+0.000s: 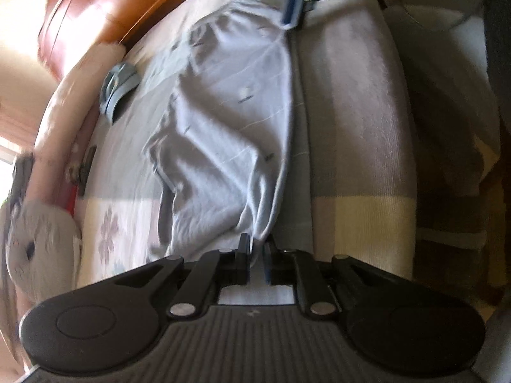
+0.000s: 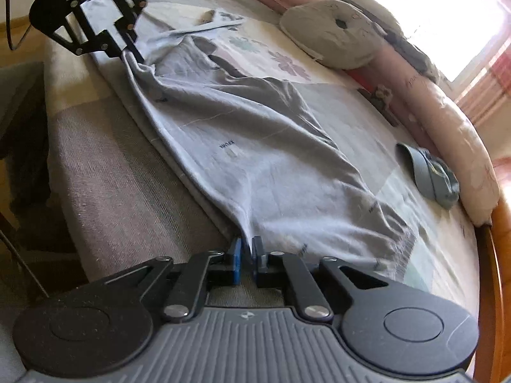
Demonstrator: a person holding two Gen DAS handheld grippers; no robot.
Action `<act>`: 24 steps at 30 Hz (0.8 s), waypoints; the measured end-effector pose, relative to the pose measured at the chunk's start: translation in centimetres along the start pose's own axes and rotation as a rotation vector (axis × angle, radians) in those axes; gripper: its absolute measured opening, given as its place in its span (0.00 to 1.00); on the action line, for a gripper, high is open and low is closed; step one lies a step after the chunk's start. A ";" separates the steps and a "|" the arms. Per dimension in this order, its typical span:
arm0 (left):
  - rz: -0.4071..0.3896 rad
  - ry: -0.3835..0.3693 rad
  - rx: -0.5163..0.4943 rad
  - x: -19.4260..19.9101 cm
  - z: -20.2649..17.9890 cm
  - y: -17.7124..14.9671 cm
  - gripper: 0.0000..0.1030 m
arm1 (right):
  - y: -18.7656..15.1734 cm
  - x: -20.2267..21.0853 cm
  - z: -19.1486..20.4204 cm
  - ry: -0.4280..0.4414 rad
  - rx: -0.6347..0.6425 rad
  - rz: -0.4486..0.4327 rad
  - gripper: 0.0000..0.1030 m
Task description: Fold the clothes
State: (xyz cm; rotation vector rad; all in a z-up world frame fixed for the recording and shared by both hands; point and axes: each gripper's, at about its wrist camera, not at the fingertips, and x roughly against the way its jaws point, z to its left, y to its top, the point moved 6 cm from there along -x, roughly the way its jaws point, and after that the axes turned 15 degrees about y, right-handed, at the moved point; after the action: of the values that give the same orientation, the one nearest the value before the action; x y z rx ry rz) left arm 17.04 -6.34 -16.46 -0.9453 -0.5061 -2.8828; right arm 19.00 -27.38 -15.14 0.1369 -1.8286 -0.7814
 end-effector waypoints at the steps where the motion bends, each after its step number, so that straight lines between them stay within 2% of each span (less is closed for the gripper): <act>1: 0.011 -0.004 0.018 0.2 0.3 -0.3 0.11 | -0.3 0.4 -0.1 -0.001 -0.029 -0.009 0.11; 4: 0.054 -0.006 0.073 1.1 1.6 -1.8 0.12 | -1.6 2.0 -1.3 -0.012 -0.171 -0.062 0.15; 7: 0.086 0.038 0.144 1.4 3.8 -2.8 0.12 | -3.3 3.8 -3.5 -0.029 -0.376 -0.158 0.22; 12: 0.036 0.094 0.352 0.4 7.4 -1.1 0.14 | -6.5 4.9 -8.0 -0.011 -0.770 -0.380 0.25; 15: -0.011 0.060 0.485 -1.3 8.1 1.2 0.19 | -8.1 4.2 -10.1 0.010 -0.968 -0.491 0.25; 20: -0.050 -0.029 0.641 -4.4 7.0 4.3 0.19 | -8.7 2.2 -10.8 -0.029 -1.087 -0.553 0.27; 22: -0.040 -0.047 0.664 -5.5 6.4 5.0 0.19 | -9.0 1.9 -11.2 -0.054 -1.119 -0.588 0.20; 23: -0.031 -0.046 0.665 -6.1 6.1 5.2 0.20 | -9.2 1.9 -11.5 -0.074 -1.133 -0.595 0.04; 24: -0.022 -0.044 0.667 -6.6 5.8 5.4 0.20 | -9.4 2.0 -11.9 -0.097 -1.146 -0.596 0.03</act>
State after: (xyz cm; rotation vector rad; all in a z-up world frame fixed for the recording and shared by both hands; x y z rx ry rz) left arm 26.51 -9.80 -14.34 -0.8714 -1.3628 -2.4131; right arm 26.08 -40.92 -16.58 -0.1170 -1.1649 -2.1549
